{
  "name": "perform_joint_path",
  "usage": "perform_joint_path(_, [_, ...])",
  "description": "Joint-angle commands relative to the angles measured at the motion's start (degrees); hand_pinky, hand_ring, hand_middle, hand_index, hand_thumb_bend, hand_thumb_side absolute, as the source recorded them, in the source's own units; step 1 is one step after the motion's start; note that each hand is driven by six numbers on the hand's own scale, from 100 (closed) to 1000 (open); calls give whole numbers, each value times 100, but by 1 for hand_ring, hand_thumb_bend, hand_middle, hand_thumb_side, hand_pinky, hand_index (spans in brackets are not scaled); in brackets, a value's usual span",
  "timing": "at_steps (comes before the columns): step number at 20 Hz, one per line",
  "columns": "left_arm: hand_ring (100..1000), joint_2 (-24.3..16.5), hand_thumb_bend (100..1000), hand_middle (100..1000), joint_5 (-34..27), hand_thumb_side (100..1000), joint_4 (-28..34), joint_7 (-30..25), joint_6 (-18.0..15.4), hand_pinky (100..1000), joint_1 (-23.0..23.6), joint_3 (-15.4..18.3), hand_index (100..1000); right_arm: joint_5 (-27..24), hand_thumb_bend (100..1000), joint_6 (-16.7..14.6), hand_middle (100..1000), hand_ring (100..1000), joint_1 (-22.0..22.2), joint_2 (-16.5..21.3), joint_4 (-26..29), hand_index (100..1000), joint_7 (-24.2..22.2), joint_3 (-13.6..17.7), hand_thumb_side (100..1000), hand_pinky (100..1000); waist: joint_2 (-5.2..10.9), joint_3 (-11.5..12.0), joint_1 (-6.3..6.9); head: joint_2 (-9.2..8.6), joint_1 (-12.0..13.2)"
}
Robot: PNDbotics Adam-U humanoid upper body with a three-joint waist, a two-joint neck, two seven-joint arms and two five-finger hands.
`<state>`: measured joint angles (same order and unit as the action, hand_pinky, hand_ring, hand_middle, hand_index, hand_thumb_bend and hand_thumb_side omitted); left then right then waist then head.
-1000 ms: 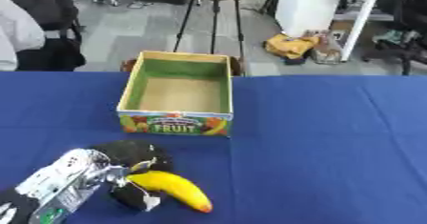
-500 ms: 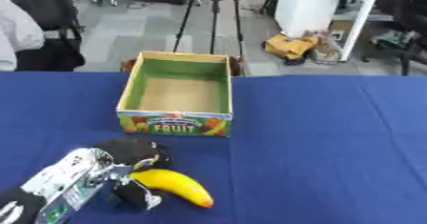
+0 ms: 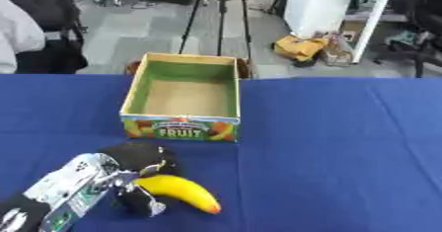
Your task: Pick up objects on the table and place them in the box.
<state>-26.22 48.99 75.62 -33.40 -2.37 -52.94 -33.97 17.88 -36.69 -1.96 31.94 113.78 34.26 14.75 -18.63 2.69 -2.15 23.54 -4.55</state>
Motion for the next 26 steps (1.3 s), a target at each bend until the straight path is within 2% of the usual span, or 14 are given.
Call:
perform_joint_path(1, [666,-42,241,720,70,368,-228,87,10,421,64,-55,802,18,100,-507,611,851,-12,85,81,819,506,42,960,748,56,-12,-12,-42,22])
perform_joint_path(6, [653,-26,225,725,44,378,-298,172,24,405,82,-54,809,22,100,-509,611,851,-10,82,81,819,511,44,961,748,54,-12,-10,-35,27])
perform_joint_path(14, [627,-19,100,719,-57,364,-323,165,81,381,87,-53,807,38,100,-495,610,852,1,68,81,820,509,46,963,749,55,-11,7,-27,21])
perform_joint_path(26, [600,-44,100,693,-120,369,-288,195,222,354,73,-46,792,41,100,-486,610,853,7,63,81,820,501,43,967,749,64,-4,22,-39,30])
